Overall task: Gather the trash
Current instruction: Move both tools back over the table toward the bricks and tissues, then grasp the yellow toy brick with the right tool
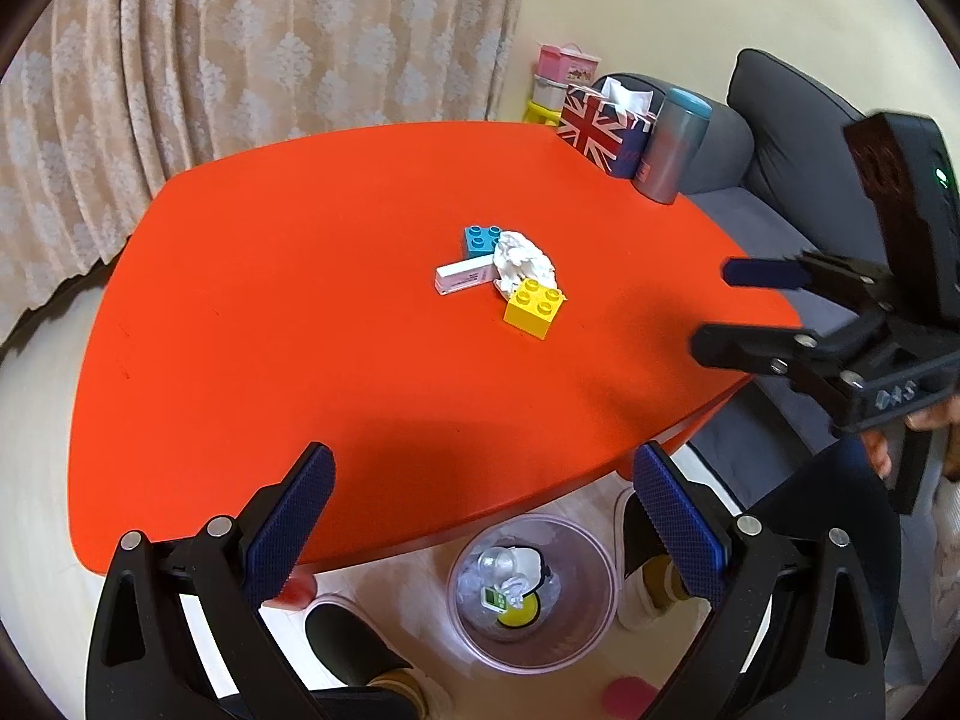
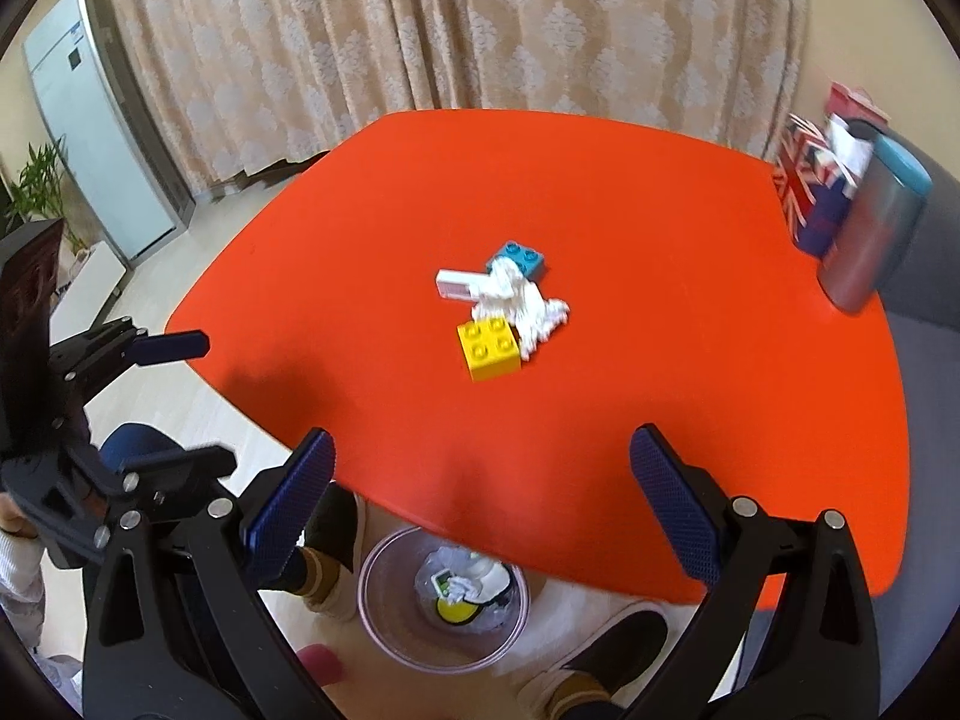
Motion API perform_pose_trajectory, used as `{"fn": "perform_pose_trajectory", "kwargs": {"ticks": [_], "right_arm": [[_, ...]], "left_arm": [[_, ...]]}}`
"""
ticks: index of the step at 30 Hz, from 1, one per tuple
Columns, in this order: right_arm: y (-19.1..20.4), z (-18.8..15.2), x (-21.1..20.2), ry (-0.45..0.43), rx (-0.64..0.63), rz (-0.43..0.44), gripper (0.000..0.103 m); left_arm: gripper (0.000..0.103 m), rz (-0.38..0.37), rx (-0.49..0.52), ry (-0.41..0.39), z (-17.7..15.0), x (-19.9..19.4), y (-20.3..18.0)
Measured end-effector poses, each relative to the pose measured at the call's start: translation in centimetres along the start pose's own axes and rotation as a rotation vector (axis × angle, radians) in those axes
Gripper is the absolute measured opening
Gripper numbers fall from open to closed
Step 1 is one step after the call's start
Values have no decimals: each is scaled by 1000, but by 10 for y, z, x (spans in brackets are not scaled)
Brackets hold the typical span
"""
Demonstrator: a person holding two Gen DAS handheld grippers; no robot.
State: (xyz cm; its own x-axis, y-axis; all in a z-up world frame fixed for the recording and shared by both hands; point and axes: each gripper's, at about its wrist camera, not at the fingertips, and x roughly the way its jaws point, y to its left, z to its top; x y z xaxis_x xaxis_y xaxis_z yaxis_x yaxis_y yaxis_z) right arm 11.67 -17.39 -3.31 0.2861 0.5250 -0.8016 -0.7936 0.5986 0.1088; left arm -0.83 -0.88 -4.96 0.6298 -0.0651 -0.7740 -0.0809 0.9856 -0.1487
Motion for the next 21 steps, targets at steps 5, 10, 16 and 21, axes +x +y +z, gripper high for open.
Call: {"fn": "perform_pose_trajectory", "kwargs": {"ticks": [5, 10, 16, 21], "right_arm": [[2, 17, 22, 15, -58, 14, 97], [-1, 28, 49, 46, -85, 30, 95], [-2, 33, 73, 92, -112, 43, 78], [-2, 36, 88, 115, -130, 53, 61]], "left_arm": [[95, 2, -9, 1, 2, 1, 4], [95, 5, -17, 2, 3, 2, 9], [95, 3, -24, 4, 4, 5, 13], [95, -4, -25, 12, 2, 7, 13]]}}
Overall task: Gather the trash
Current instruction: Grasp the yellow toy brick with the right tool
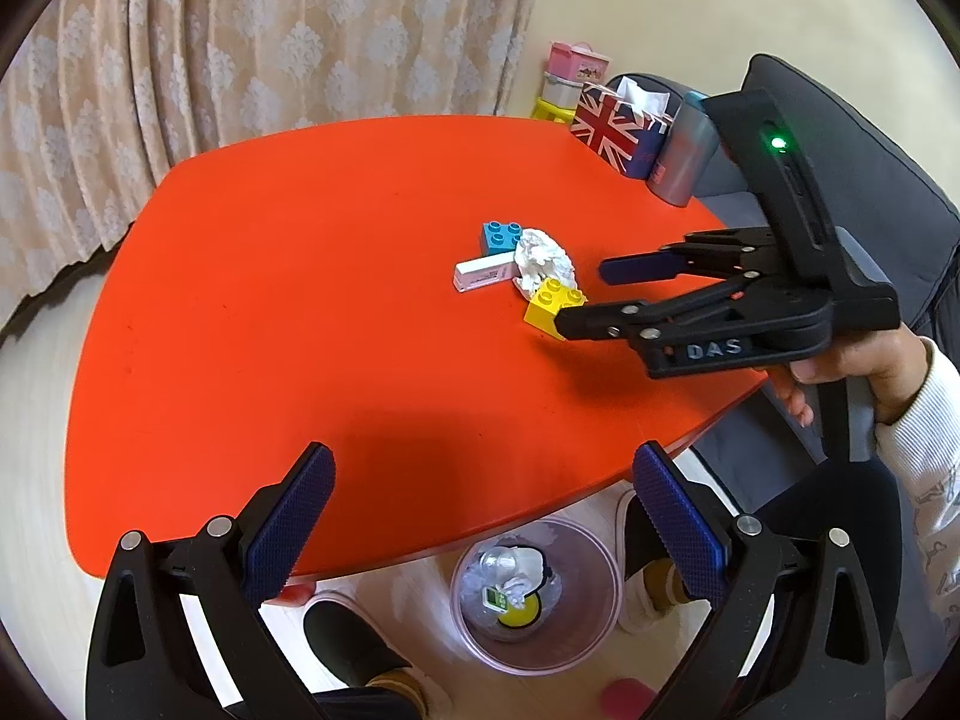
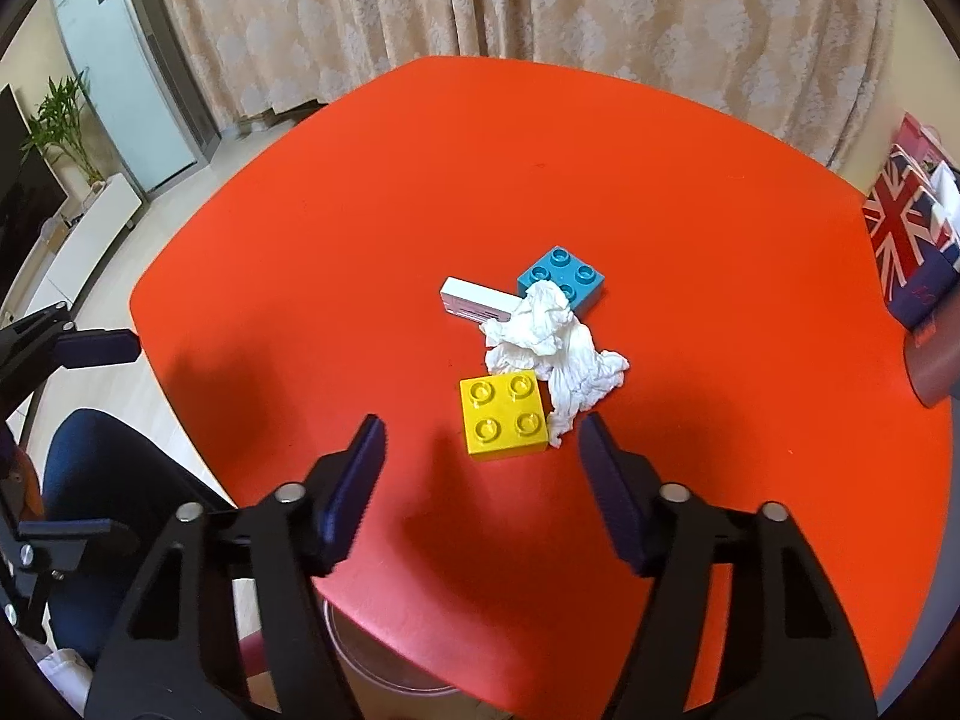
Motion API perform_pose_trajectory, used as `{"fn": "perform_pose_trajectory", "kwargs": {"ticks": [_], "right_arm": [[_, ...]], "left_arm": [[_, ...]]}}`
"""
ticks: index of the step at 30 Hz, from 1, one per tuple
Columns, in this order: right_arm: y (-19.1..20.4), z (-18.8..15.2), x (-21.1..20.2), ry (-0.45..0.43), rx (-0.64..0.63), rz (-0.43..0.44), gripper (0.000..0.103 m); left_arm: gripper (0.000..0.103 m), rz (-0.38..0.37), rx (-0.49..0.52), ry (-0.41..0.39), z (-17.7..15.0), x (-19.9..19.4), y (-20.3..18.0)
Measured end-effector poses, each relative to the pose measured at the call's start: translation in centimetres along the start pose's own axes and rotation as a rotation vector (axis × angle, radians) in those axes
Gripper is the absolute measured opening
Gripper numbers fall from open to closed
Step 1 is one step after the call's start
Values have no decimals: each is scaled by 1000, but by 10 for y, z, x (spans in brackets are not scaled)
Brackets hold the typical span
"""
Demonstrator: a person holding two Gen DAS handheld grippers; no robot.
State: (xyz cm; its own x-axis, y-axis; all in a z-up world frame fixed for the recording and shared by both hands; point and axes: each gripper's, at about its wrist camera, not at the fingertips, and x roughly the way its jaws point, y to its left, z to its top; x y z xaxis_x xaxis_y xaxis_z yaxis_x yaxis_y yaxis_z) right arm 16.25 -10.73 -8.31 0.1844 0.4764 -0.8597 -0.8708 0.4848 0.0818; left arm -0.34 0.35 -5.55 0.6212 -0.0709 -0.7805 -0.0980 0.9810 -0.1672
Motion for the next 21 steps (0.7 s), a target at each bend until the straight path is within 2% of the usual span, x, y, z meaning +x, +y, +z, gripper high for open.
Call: {"fn": "perform_pose_trajectory", "kwargs": {"ticks": [9, 14, 18, 21], "right_arm": [[0, 1, 11, 18, -9, 2, 47], [1, 2, 13, 23, -7, -1, 45], [1, 3, 14, 25, -9, -8, 31], [2, 2, 12, 17, -7, -4, 31]], "left_arm": [[95, -8, -16, 9, -2, 3, 4], [95, -13, -25, 14, -2, 5, 6], [95, -14, -26, 17, -4, 6, 6], [95, -15, -26, 16, -4, 6, 6]]}}
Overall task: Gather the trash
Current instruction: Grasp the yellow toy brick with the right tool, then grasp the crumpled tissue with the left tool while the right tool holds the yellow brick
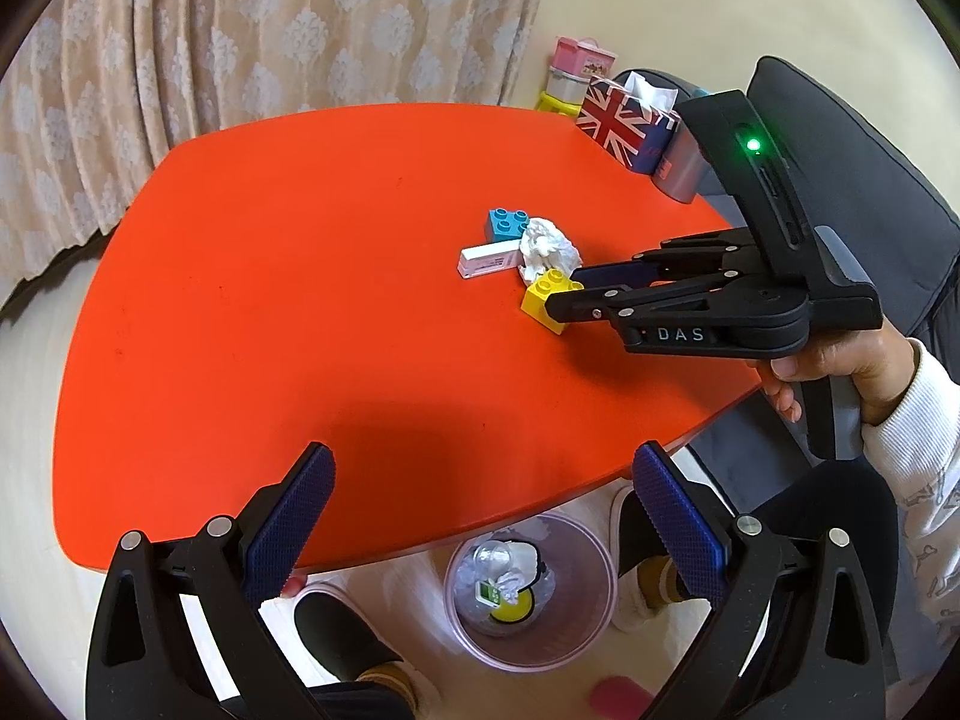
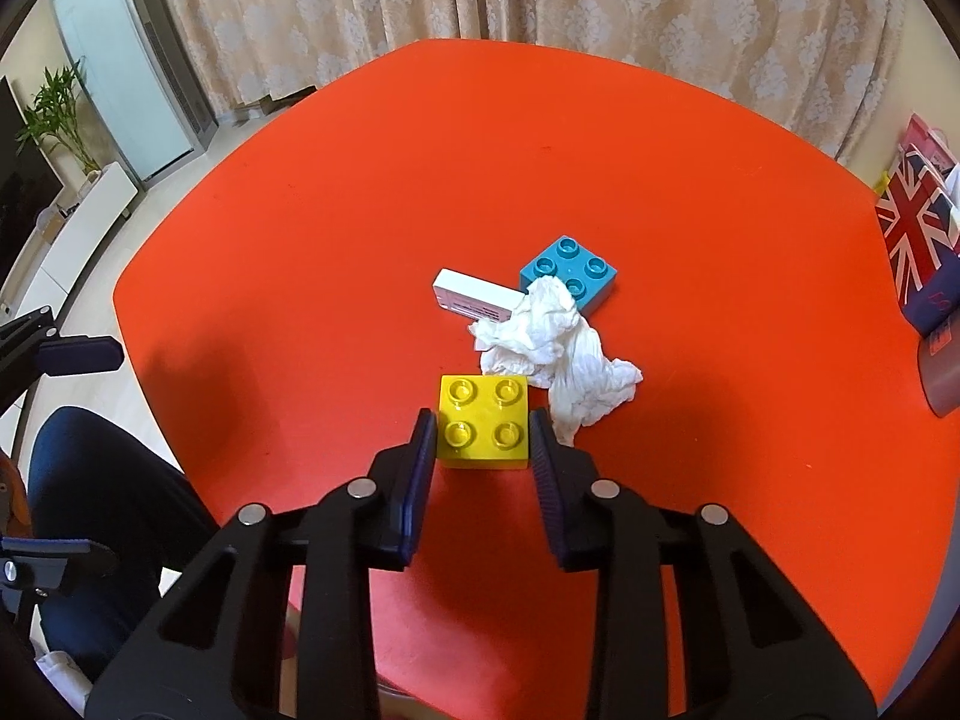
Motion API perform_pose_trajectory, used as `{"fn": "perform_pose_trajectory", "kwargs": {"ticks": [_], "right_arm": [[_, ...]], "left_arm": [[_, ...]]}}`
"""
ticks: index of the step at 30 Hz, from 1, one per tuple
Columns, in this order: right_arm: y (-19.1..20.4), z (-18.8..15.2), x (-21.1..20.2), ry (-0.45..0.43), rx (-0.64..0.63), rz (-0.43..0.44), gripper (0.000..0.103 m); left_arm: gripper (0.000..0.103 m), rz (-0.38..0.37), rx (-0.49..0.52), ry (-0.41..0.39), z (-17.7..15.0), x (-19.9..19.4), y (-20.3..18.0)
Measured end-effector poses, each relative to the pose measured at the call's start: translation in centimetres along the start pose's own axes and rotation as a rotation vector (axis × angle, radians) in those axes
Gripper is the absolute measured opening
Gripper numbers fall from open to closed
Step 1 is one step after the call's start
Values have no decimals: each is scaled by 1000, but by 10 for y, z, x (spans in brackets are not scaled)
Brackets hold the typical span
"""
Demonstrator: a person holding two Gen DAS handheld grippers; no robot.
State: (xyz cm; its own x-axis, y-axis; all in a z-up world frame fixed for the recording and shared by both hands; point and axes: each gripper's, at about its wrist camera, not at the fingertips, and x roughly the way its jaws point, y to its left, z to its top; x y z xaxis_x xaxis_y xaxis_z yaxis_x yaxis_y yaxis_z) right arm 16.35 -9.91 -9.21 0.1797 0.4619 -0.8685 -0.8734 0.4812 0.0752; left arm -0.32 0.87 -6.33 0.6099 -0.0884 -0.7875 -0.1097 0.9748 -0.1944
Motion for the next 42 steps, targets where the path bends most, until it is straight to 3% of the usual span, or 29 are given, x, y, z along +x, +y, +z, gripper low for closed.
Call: {"fn": "perform_pose_trajectory", "kwargs": {"ticks": [9, 19, 42], "right_arm": [[-10, -1, -20, -33, 47, 12, 31], [-28, -15, -49, -33, 121, -32, 31], [-54, -30, -65, -33, 187, -63, 31]], "left_arm": [[95, 7, 16, 0, 8, 2, -2], [95, -1, 68, -8, 35, 9, -13], [95, -57, 148, 58, 99, 75, -25]]}}
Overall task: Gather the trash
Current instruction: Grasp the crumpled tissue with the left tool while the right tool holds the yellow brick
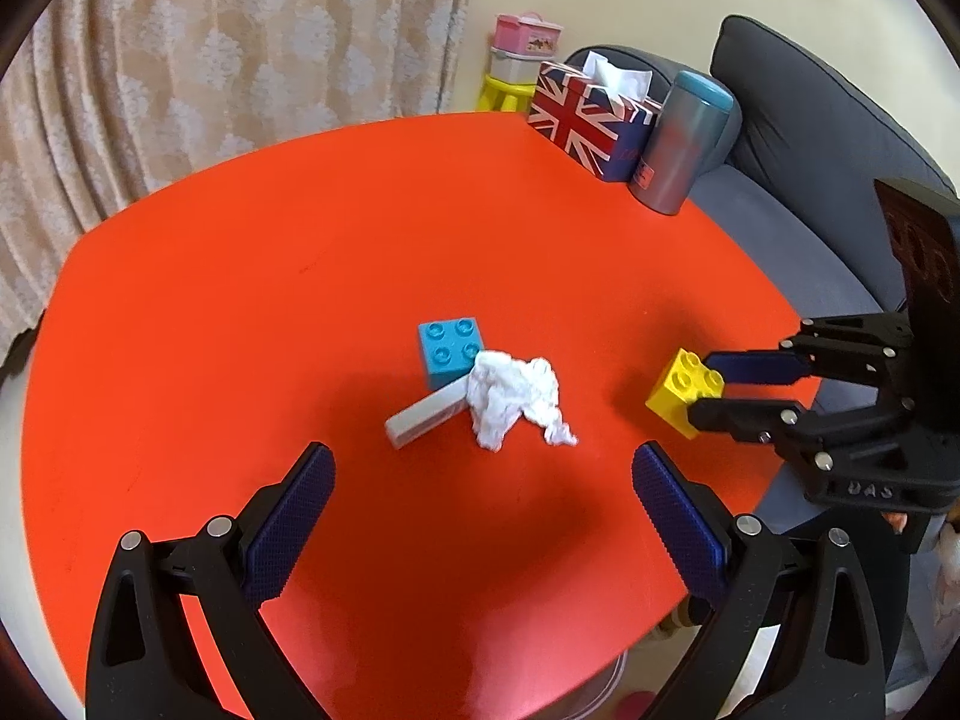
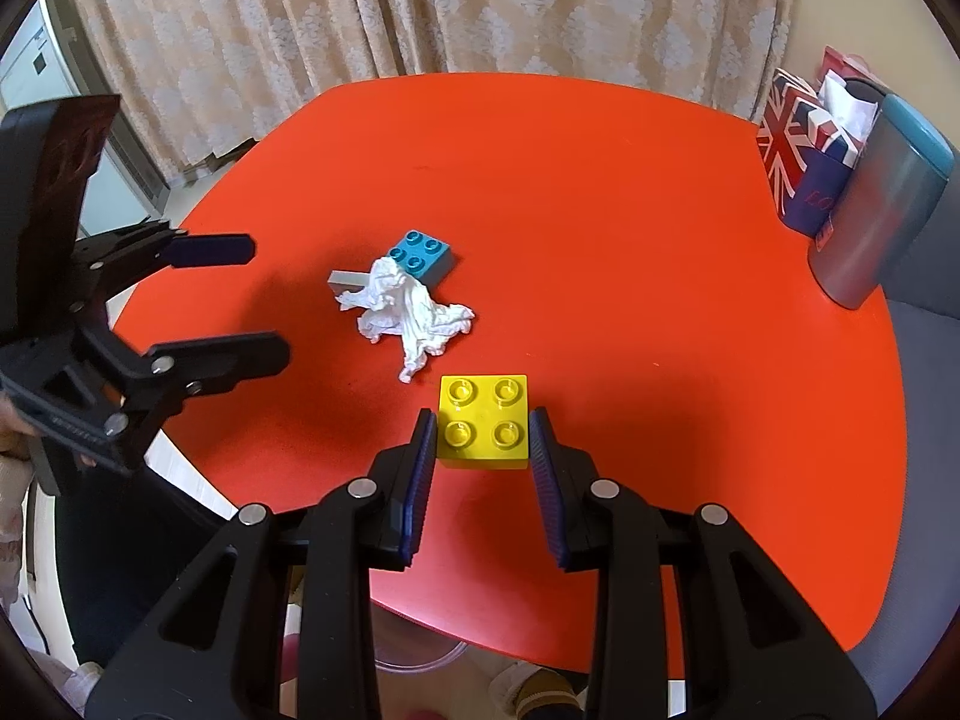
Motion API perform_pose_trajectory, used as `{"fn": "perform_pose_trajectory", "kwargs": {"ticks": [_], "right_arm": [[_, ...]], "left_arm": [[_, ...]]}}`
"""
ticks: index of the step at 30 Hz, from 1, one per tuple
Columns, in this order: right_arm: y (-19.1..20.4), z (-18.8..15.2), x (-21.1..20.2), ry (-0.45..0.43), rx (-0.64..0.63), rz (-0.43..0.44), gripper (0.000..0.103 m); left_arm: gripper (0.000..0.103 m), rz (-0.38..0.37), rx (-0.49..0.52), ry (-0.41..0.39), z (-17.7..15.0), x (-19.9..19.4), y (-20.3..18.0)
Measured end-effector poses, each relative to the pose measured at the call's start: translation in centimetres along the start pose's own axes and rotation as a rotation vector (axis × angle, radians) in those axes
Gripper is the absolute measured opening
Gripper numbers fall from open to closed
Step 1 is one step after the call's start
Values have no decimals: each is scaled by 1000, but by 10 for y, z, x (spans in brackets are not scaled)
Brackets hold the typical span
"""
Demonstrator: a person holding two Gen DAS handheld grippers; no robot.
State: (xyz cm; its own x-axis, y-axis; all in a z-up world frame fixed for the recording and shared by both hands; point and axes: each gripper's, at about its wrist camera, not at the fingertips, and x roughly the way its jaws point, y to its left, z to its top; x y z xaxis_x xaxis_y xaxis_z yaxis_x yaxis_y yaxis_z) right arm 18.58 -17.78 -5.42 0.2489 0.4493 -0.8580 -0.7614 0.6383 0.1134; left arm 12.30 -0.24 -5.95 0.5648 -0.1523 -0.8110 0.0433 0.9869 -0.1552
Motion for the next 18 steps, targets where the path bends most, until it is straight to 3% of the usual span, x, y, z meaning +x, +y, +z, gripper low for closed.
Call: {"fn": "perform_pose_trajectory", "kwargs": {"ticks": [2, 4, 6, 10, 11, 13, 18], "right_arm": [[-2, -1, 0, 1, 5, -1, 31], [-3, -1, 1, 2, 10, 0, 31], [-6, -2, 3, 2, 13, -1, 31], [-9, -3, 4, 2, 19, 3, 31], [-10, -3, 4, 2, 19, 2, 31], [-9, -3, 4, 1, 21, 2, 31], [-8, -4, 4, -2, 20, 3, 31]], "left_arm": [[94, 0, 6, 1, 4, 5, -1], [81, -11, 12, 11, 8, 12, -1], [76, -13, 18, 20, 11, 17, -3], [52, -24, 25, 40, 15, 28, -4], [51, -24, 27, 45, 14, 30, -5], [34, -21, 35, 53, 14, 34, -6], [12, -25, 38, 55, 12, 34, -6]]}}
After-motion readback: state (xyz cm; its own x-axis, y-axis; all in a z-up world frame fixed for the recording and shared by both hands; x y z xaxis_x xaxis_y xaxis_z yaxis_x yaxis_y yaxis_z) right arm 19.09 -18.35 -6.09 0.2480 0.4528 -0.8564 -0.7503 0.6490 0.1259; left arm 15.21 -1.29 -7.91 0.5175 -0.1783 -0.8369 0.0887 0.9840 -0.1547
